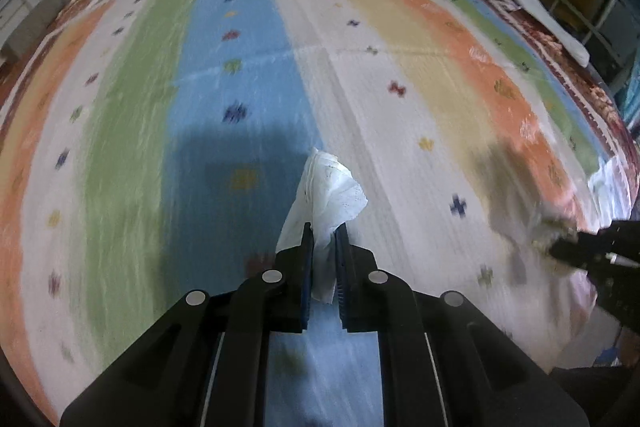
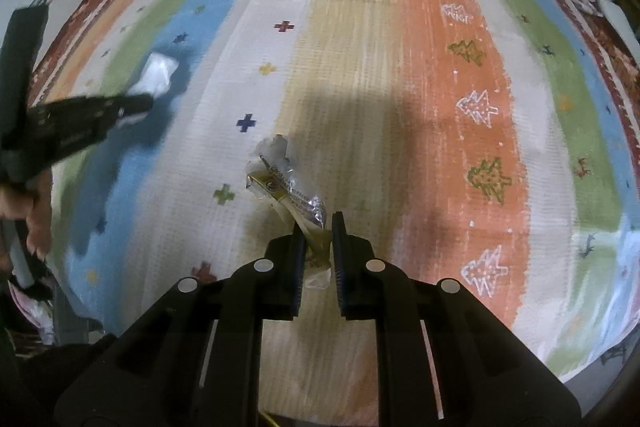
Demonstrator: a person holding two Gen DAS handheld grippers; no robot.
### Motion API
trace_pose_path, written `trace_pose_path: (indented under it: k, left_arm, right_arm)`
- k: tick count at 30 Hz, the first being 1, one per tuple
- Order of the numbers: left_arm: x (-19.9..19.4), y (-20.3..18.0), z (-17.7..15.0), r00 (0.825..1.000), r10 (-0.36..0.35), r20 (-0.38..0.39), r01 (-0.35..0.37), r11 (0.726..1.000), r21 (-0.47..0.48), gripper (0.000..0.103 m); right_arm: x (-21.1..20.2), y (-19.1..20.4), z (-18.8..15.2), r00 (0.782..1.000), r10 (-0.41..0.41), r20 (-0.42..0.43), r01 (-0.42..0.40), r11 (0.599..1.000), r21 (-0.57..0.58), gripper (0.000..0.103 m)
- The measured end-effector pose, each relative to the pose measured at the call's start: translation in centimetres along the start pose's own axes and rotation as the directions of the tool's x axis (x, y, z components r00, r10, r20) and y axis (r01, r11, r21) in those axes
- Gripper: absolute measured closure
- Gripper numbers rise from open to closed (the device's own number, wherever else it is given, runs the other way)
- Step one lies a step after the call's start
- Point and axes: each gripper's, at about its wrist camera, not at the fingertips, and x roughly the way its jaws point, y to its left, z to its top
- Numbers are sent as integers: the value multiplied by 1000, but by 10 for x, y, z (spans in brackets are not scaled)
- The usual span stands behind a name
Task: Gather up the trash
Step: 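Carry the white paper in the left tool to the bin while the right tool carries the tan wrapper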
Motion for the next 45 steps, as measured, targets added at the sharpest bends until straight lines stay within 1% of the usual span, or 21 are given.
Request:
trace_pose_path:
  k: [1,3,5,7,11,12,16,19,22,24,27,29,32,36,38,42,45]
  left_arm:
    - [-4,-2,-4,1000,18,-7,-18,1000,1,94]
    - [-20,-11,-14,998,60,-27,-59,998,33,94]
    - [-37,-17,-24,999,47,-21,-47,999,22,94]
    - [-49,-23,-35,999,39,-32,-39,999,7,94]
    - [-76,-31,-54,1000,2,-27,-3,1000,-25,95]
    - [-84,-32,-58,1000,-17,-19,16,999,-45,95]
    - [-109,-38,-68,998,-56,1,56,993,-108,95]
    - [-130,-41,-77,995,-95,25,98,981,-167,95]
    - [-148,-43,-87,991,-120,50,128,972,-197,95]
    - [-161,-43,-96,990,-128,64,139,967,-212,95]
    - [-179,-48,-107,986,-139,95,157,965,-209,95]
    - [-188,-51,-112,983,-144,110,165,965,-205,95]
    - [-202,-56,-121,976,-170,135,195,959,-208,94]
    - [-218,-64,-134,975,-152,161,182,964,-192,94]
    - [-225,-66,-141,974,-146,174,177,967,-184,94]
    - [-234,-77,-160,966,-170,193,205,963,-176,94]
    - [-242,-88,-177,961,-175,215,209,966,-150,94]
  right_arm:
    - [-5,2,-2,1000,1,4,-1,1000,-4,92]
    - [-13,7,-5,1000,5,12,-4,1000,-19,92]
    - [-25,14,-11,1000,-1,29,2,999,-43,92]
    - [-36,18,-14,999,6,45,-4,999,-54,92]
    - [-62,25,-22,997,8,83,-3,998,-63,92]
    - [-67,26,-24,996,12,92,-6,998,-65,92]
    - [-94,33,-37,992,46,119,-37,996,-76,92]
    - [-110,37,-46,988,62,141,-51,995,-81,92]
    - [-123,41,-56,986,56,159,-41,995,-96,92]
    - [-133,45,-63,983,68,172,-51,993,-105,92]
    - [-153,49,-74,973,106,204,-85,991,-106,91]
    - [-168,55,-84,965,116,234,-89,988,-123,91]
    - [-183,64,-98,956,128,263,-92,985,-145,91]
    - [-196,73,-115,949,117,293,-69,983,-170,91]
    - [-203,75,-125,945,122,305,-71,983,-171,91]
    - [-215,75,-143,932,141,334,-90,983,-163,91]
    - [-221,76,-157,923,148,356,-96,982,-161,91]
